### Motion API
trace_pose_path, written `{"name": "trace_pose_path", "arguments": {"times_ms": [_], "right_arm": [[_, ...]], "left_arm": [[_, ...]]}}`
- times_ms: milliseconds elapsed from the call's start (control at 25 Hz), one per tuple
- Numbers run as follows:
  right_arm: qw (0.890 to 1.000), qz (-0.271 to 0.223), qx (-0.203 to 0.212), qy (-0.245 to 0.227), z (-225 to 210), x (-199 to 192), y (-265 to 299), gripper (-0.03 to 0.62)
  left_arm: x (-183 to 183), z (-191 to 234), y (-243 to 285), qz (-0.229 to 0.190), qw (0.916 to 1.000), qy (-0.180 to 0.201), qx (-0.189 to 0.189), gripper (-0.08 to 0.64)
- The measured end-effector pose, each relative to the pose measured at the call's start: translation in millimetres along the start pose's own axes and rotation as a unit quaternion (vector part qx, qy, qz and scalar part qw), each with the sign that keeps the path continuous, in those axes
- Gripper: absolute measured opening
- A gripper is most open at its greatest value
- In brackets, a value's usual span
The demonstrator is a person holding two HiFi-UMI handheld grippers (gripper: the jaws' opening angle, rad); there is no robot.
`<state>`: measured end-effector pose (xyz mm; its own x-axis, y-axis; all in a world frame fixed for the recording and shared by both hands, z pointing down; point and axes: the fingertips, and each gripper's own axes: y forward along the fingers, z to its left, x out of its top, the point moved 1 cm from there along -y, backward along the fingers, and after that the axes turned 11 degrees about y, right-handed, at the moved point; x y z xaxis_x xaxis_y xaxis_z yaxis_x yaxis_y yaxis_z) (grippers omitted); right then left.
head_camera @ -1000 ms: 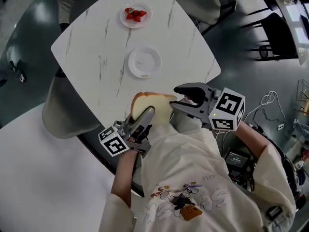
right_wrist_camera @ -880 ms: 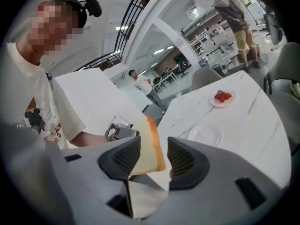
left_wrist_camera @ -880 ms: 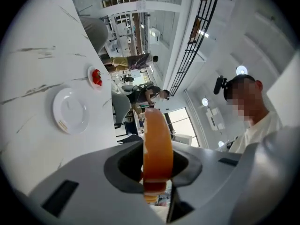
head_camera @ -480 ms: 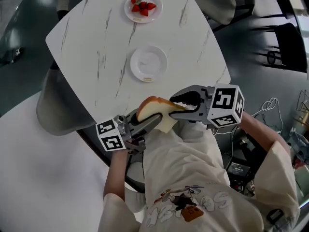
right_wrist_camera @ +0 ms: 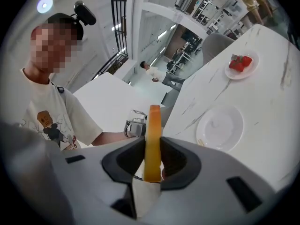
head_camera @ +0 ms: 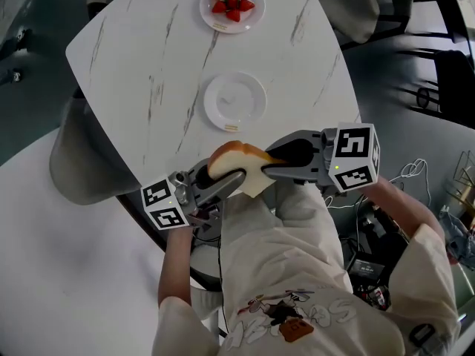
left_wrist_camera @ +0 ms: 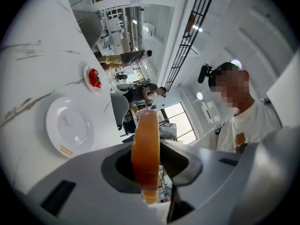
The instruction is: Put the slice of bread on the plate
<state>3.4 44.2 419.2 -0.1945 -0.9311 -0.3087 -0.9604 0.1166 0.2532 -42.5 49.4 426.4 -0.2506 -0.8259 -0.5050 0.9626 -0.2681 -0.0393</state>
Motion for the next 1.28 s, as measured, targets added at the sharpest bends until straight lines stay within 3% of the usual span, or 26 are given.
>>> {"name": "trace_pose_path", "arguments": {"times_ms": [360, 680, 1080, 1280], "right_arm": [[1.0, -0.02, -0.007, 0.01, -29, 9, 6, 0.095], [1.0, -0.023, -0.014, -0.003, -41, 22, 7, 0.094], [0.998, -0.049, -0.045, 0.0, -66, 27, 12, 0.092], [0.997, -0.056, -0.053, 0.003, -74, 25, 16, 0.092]], "left_arm": [[-6, 42, -21, -0.002, 0.9934, 0.053, 0.102, 0.153], [-4, 69, -38, -0.025, 0.9828, 0.054, 0.175, 0.196], [-6, 95, -50, -0.042, 0.943, 0.061, 0.324, 0.195], [-9, 103, -57, -0.052, 0.924, 0.044, 0.376, 0.195]]}}
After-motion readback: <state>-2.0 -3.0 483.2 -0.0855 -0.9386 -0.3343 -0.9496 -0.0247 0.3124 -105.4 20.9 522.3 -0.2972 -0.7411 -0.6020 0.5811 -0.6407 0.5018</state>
